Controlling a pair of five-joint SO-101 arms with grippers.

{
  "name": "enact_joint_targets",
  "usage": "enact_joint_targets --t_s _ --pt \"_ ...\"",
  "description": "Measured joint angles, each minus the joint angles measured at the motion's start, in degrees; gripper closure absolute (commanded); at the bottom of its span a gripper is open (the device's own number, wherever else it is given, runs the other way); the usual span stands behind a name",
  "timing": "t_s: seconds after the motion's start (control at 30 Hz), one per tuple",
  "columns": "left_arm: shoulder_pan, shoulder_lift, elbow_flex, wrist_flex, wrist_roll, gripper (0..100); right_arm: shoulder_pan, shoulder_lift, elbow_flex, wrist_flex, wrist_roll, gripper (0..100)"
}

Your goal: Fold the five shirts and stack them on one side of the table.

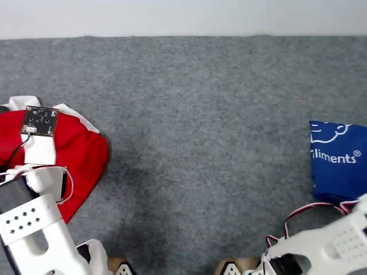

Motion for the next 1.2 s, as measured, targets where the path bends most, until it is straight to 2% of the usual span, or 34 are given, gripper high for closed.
enact_joint_targets --t_s 0.1,0.3,0.4,0.57,0.77,1.07,1.2 --pt "0.0 0.0 0.1 0.0 -2.7 83 -1.8 -7.3 11.4 0.0 0.0 98.3" --pt "0.0 0.1 6.6 -1.1 -9.8 78 -7.9 -24.0 35.7 0.0 0.0 98.3" --pt "0.0 0.1 13.5 -4.7 -13.1 78 -11.3 -30.9 47.6 0.0 0.0 98.3" --pt "0.0 0.1 22.1 -12.4 -14.1 77 -13.8 -38.9 62.2 0.0 -0.4 98.3" --pt "0.0 6.0 23.8 -19.2 -14.2 76 -14.1 -44.2 68.0 -0.3 -3.5 98.3" --pt "0.0 31.5 11.1 -20.7 -14.2 76 -14.1 -47.2 69.5 -0.2 -3.8 98.3" --pt "0.0 41.8 8.5 -25.7 -14.1 81 -14.1 -48.4 69.5 -0.2 -3.8 98.3"
